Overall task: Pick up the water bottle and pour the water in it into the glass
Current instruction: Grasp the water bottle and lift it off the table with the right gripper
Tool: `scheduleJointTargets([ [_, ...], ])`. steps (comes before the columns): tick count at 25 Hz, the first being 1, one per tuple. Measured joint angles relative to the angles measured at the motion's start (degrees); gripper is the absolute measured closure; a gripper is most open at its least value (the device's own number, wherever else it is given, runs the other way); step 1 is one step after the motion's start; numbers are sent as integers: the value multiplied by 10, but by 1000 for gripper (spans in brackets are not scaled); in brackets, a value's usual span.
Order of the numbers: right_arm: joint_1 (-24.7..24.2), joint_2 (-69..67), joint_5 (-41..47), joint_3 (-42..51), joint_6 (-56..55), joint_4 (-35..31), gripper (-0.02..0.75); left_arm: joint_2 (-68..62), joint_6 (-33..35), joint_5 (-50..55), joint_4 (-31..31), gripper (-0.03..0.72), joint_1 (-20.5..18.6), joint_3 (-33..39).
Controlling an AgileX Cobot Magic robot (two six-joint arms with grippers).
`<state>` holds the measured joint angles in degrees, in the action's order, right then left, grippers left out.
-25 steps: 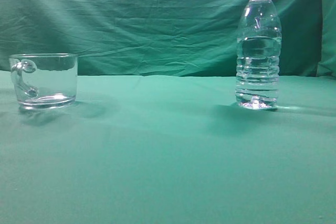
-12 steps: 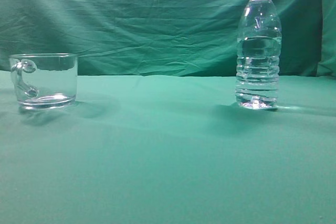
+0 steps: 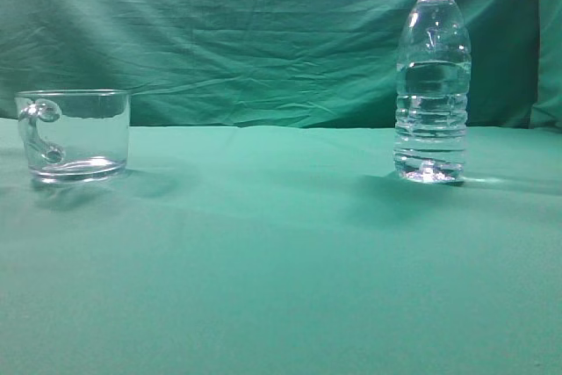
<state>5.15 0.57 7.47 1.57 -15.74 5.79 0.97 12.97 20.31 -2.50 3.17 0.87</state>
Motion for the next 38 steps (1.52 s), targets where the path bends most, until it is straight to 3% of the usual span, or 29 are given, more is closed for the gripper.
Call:
scheduleJointTargets([
  [5, 0, 0, -118, 0, -37, -5, 738, 0, 0, 0, 0, 688, 0, 0],
  [10, 0, -16, -126, -23, -40, 14, 738, 0, 0, 0, 0, 688, 0, 0],
  [21, 0, -259, -154, -114, -138, 56, 738, 0, 0, 0, 0, 688, 0, 0],
  [24, 0, -341, -209, -115, -150, 155, 738, 0, 0, 0, 0, 688, 0, 0],
  [28, 0, -458, -338, -120, -220, 337, 738, 0, 0, 0, 0, 688, 0, 0],
  [30, 0, -529, -397, -119, -232, 374, 738, 0, 0, 0, 0, 688, 0, 0],
  [33, 0, -625, -448, -121, -239, 371, 738, 0, 0, 0, 0, 688, 0, 0],
  [34, 0, -654, -464, -125, -239, 370, 690, 0, 0, 0, 0, 688, 0, 0],
  [35, 0, -682, -479, -131, -239, 370, 690, 0, 0, 0, 0, 688, 0, 0],
  [38, 0, -750, -535, -152, -195, 369, 487, 0, 0, 0, 0, 688, 0, 0],
])
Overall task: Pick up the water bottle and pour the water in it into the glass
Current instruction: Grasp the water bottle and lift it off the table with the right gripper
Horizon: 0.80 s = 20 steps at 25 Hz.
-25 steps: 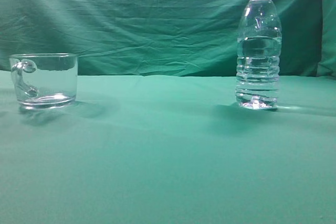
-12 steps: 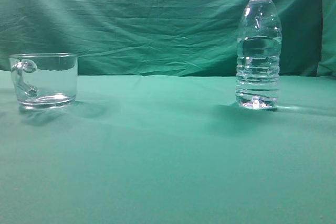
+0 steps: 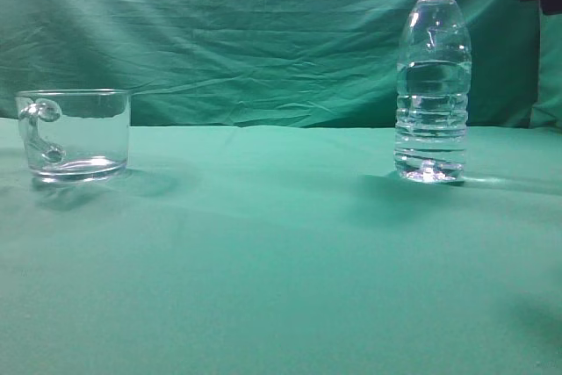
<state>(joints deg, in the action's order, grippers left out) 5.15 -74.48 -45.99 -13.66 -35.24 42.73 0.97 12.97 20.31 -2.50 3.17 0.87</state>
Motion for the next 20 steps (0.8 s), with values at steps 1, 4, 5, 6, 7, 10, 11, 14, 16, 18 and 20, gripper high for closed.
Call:
scheduleJointTargets([
  [1, 0, -17, -19, -8, 28, -1, 431, 0, 0, 0, 0, 688, 0, 0],
  [4, 0, -71, -48, -31, 90, -2, 234, 0, 0, 0, 0, 688, 0, 0],
  [5, 0, -85, -53, -38, 99, -5, 170, 0, 0, 0, 0, 688, 0, 0],
  [6, 0, -101, -56, -45, 104, -10, 120, 0, 0, 0, 0, 688, 0, 0],
  [7, 0, -117, -59, -53, 107, -18, 89, 0, 0, 0, 0, 688, 0, 0],
  [10, 0, -157, -60, -76, 109, -38, 92, 0, 0, 0, 0, 688, 0, 0],
  [11, 0, -170, -61, -84, 109, -45, 92, 0, 0, 0, 0, 688, 0, 0],
  [14, 0, -205, -66, -109, 109, -58, 92, 0, 0, 0, 0, 688, 0, 0],
  [16, 0, -228, -69, -127, 109, -59, 92, 0, 0, 0, 0, 688, 0, 0],
  [18, 0, -254, -77, -145, 109, -61, 92, 0, 0, 0, 0, 688, 0, 0],
  [20, 0, -277, -89, -162, 108, -61, 92, 0, 0, 0, 0, 688, 0, 0],
])
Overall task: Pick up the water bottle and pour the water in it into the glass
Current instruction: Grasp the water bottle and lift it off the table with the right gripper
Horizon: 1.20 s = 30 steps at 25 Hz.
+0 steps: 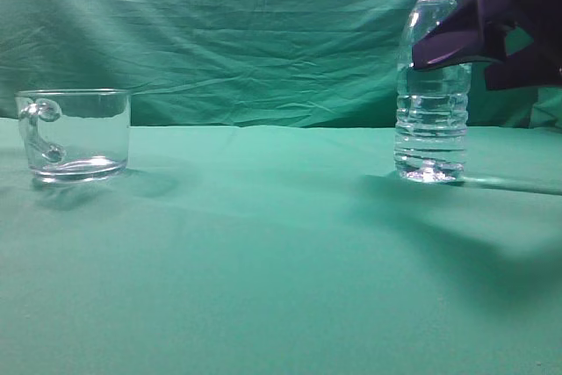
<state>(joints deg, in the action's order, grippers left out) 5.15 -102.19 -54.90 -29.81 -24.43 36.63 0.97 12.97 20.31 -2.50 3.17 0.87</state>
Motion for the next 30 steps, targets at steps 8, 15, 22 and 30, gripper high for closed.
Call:
scheduleJointTargets([
  [8, 0, -80, -36, -54, -1, 2, 92, 0, 0, 0, 0, 688, 0, 0],
  [15, 0, -112, -47, -80, -2, 29, 92, 0, 0, 0, 0, 688, 0, 0],
  [22, 0, -131, -66, -81, -3, 30, 190, 0, 0, 0, 0, 688, 0, 0],
  [30, 0, -150, -103, -81, -3, 30, 194, 0, 0, 0, 0, 688, 0, 0],
])
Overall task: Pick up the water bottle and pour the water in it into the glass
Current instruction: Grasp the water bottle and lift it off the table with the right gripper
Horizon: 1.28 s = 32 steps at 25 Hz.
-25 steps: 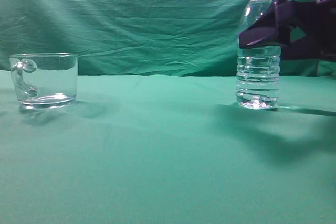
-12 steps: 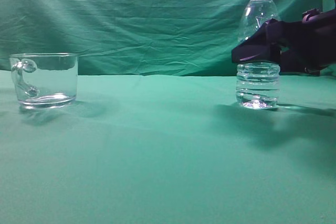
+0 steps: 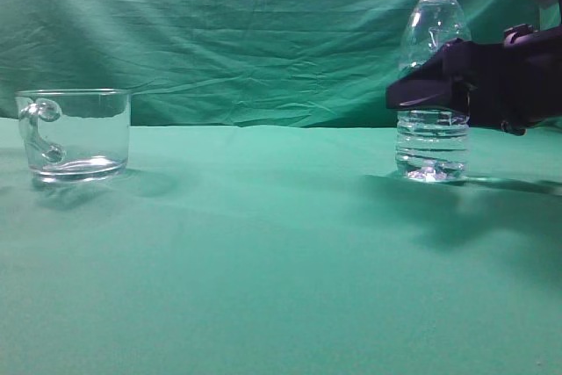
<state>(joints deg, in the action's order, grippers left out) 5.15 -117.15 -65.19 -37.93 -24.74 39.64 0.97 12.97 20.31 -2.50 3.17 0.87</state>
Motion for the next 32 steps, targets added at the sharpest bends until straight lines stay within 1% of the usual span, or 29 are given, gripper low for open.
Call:
scheduleJointTargets([
  [1, 0, 0, 0, 0, 0, 0, 237, 0, 0, 0, 0, 688, 0, 0],
  [2, 0, -1, 0, 0, 0, 0, 259, 0, 0, 0, 0, 688, 0, 0],
  [3, 0, -1, 1, 0, 0, -1, 250, 0, 0, 0, 0, 688, 0, 0],
  [4, 0, -3, 1, 0, 0, -1, 318, 0, 0, 0, 0, 688, 0, 0],
  [6, 0, -4, 1, 0, 0, -1, 375, 0, 0, 0, 0, 688, 0, 0],
  [7, 0, -4, 1, 0, 0, -1, 368, 0, 0, 0, 0, 688, 0, 0],
  [8, 0, -4, 1, 0, 0, 0, 410, 0, 0, 0, 0, 688, 0, 0],
  [9, 0, -4, 1, 0, 0, 0, 417, 0, 0, 0, 0, 688, 0, 0],
  [10, 0, -4, 1, 0, 0, 0, 405, 0, 0, 0, 0, 688, 0, 0],
  [18, 0, -4, 1, 0, 0, 10, 405, 0, 0, 0, 0, 688, 0, 0],
  [23, 0, 22, 16, 0, -1, 36, 405, 0, 0, 0, 0, 688, 0, 0],
  [26, 0, 57, 32, -15, -20, 77, 405, 0, 0, 0, 0, 688, 0, 0],
  [29, 0, 95, 76, -44, -72, 145, 405, 0, 0, 0, 0, 688, 0, 0],
  [32, 11, 121, 132, -79, -116, 186, 405, 0, 0, 0, 0, 688, 0, 0],
])
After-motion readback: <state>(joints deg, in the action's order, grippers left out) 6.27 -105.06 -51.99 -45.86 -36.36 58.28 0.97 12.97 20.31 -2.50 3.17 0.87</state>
